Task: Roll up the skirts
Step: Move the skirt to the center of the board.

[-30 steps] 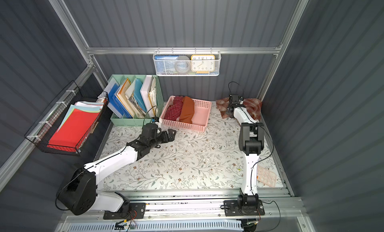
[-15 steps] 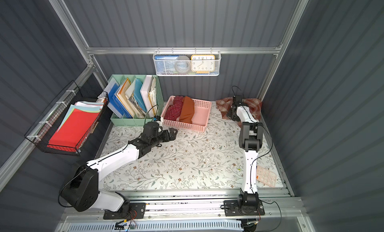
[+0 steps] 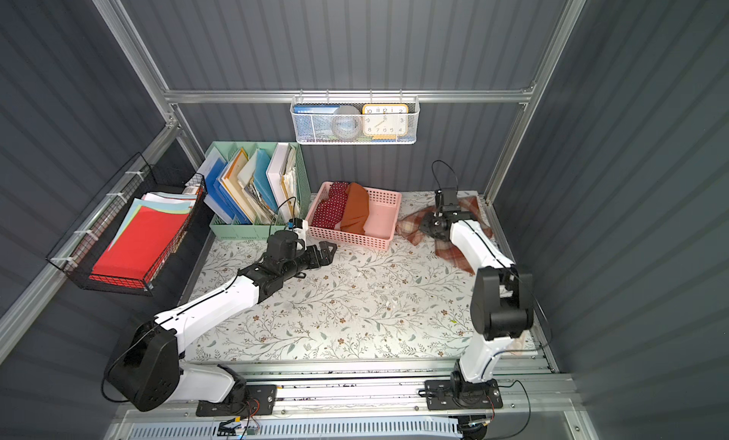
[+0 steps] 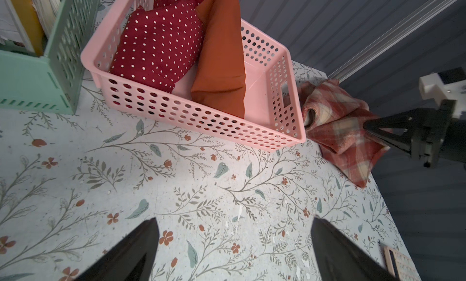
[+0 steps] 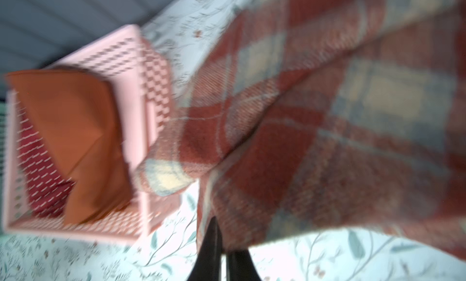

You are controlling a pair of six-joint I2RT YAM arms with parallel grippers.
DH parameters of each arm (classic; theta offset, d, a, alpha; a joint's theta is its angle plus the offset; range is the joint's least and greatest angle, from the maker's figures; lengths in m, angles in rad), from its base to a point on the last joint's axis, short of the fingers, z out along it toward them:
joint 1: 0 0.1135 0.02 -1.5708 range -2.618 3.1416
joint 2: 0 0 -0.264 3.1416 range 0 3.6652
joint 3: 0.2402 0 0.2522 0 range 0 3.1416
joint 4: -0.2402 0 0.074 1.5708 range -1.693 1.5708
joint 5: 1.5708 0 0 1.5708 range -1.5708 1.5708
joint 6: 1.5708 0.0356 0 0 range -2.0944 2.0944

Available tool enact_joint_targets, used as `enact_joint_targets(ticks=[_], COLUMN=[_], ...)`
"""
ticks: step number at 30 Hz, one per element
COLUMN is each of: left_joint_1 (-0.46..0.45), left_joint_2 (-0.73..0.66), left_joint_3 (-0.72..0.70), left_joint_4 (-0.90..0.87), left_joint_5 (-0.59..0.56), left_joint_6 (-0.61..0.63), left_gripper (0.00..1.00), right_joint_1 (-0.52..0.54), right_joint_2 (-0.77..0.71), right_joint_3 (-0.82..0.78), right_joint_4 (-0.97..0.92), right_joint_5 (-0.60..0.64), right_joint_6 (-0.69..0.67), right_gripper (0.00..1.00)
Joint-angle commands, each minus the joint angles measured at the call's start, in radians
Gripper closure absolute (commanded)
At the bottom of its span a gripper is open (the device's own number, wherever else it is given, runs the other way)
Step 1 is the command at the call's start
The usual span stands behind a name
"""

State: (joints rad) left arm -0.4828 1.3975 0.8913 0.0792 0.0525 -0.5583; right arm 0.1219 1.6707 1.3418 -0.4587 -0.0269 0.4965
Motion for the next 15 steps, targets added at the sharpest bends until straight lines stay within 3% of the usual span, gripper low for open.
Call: enact_joint_targets(ticks=[1,9,12,15], left_joint_1=[0.003,0.003,0.003,0.003], left_joint_2=[-0.043,-0.145,-0.175,-0.189], left_joint_3=[-0.025,-0.065,-0.085,-0.100], left_joint_4=[-0.013,-0.064,-0.068,-0.068], left_joint_5=[0.023,0.009,-0.004,-0.012], left_joint_6=[-0.025,-0.024,-0.026,-0.034], left_gripper=[0.00,0.01,0.00,0.00], right_joint_1=[0.102,0.440,0.606,0.813], right_joint_2=[-0.169,-0.615,-0.676,-0.640], right_joint_3=[-0.158,-0.395,-0.437,-0.479], right_joint_4=[-0.011,-0.191,-0.203,-0.130], right_joint_5=[0.126,0.142,0.057,-0.004], right_joint_6=[0.060,0.162,0.263,0.373], right_gripper=[1.00,1.00,1.00,1.00])
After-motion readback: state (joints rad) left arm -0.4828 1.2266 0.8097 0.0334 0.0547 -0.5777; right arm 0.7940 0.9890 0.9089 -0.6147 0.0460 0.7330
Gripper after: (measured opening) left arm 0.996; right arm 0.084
